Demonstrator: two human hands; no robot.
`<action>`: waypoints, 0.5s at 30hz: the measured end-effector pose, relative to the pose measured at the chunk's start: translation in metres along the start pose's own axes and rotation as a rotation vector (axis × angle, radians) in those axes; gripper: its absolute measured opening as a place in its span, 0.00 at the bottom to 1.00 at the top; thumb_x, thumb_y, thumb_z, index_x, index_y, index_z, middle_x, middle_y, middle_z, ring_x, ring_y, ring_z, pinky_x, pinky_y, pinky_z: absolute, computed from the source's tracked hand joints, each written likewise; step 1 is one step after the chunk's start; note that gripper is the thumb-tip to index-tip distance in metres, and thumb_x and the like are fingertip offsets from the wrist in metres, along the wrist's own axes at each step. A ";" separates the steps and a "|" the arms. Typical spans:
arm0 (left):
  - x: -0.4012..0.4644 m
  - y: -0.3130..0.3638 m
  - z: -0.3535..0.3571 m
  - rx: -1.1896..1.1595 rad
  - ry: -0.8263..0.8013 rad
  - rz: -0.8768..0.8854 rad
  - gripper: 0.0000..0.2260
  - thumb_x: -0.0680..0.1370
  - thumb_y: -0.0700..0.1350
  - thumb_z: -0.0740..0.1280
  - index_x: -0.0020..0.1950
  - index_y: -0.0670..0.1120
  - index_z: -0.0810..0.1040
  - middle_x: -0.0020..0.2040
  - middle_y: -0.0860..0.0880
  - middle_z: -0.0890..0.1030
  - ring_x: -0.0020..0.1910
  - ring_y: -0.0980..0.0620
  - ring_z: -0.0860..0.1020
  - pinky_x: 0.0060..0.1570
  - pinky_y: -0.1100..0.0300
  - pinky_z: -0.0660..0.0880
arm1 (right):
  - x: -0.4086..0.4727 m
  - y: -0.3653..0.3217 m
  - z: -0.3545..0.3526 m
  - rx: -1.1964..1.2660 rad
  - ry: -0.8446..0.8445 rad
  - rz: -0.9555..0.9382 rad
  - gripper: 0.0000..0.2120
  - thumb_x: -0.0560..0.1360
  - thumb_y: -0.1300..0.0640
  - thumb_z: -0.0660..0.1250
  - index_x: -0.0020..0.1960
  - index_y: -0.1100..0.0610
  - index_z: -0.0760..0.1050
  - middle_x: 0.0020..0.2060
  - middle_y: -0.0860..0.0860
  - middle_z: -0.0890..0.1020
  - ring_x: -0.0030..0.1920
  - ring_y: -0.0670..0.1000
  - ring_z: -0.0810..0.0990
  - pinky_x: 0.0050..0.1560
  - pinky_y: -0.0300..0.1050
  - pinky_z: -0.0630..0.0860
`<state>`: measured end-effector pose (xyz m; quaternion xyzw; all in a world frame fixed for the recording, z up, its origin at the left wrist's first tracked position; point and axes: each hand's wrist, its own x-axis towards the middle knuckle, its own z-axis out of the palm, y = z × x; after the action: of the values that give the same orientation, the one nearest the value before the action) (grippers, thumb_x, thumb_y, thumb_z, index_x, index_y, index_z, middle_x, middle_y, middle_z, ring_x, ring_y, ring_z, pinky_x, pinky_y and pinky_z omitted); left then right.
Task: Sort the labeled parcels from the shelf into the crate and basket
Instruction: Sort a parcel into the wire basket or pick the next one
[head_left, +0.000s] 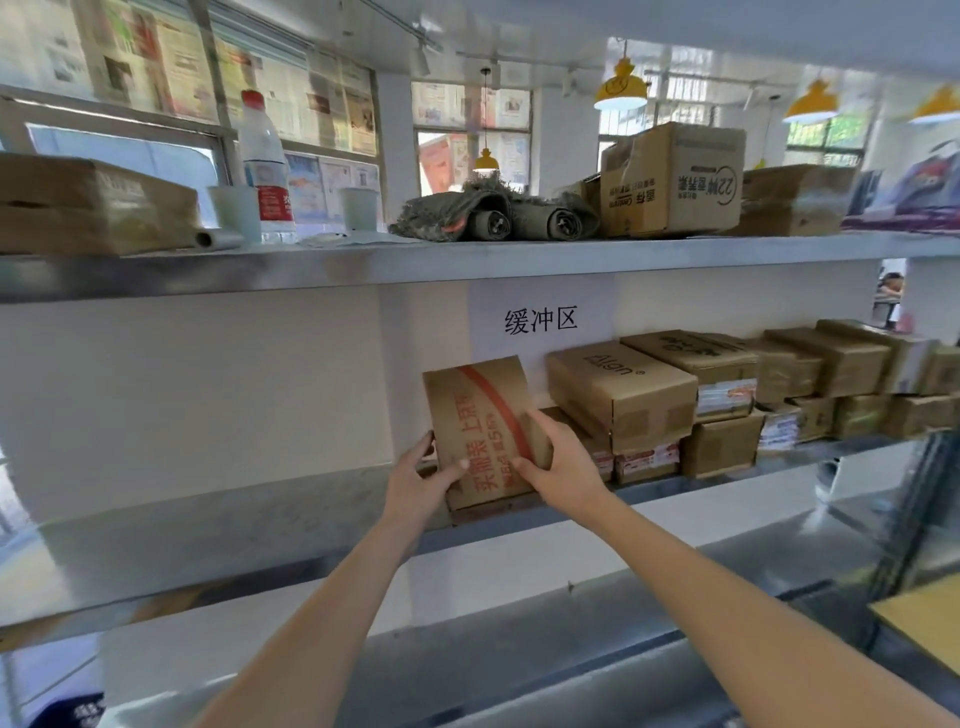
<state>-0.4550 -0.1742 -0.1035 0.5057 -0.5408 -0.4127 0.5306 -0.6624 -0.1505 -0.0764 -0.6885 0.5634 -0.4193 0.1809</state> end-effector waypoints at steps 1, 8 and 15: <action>-0.007 0.009 -0.001 -0.033 -0.019 0.001 0.29 0.77 0.49 0.75 0.77 0.54 0.69 0.67 0.50 0.75 0.64 0.50 0.76 0.61 0.52 0.78 | -0.008 -0.008 -0.005 0.003 0.025 -0.020 0.31 0.78 0.53 0.71 0.77 0.44 0.62 0.69 0.49 0.72 0.66 0.46 0.71 0.70 0.55 0.72; -0.076 0.057 0.009 -0.222 -0.202 0.089 0.26 0.80 0.51 0.70 0.76 0.63 0.64 0.57 0.51 0.82 0.55 0.57 0.81 0.38 0.71 0.78 | -0.073 -0.041 -0.053 -0.034 0.085 -0.061 0.31 0.81 0.54 0.66 0.78 0.40 0.57 0.70 0.44 0.71 0.72 0.46 0.69 0.68 0.58 0.75; -0.138 0.080 0.064 -0.285 -0.290 0.136 0.29 0.72 0.54 0.79 0.68 0.54 0.69 0.60 0.55 0.78 0.61 0.52 0.78 0.55 0.57 0.80 | -0.154 -0.051 -0.095 -0.111 0.116 0.160 0.28 0.83 0.46 0.61 0.80 0.40 0.55 0.76 0.47 0.62 0.73 0.51 0.68 0.71 0.57 0.73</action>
<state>-0.5373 -0.0320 -0.0523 0.3232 -0.5806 -0.5166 0.5399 -0.7067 0.0288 -0.0419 -0.6250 0.6484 -0.4108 0.1425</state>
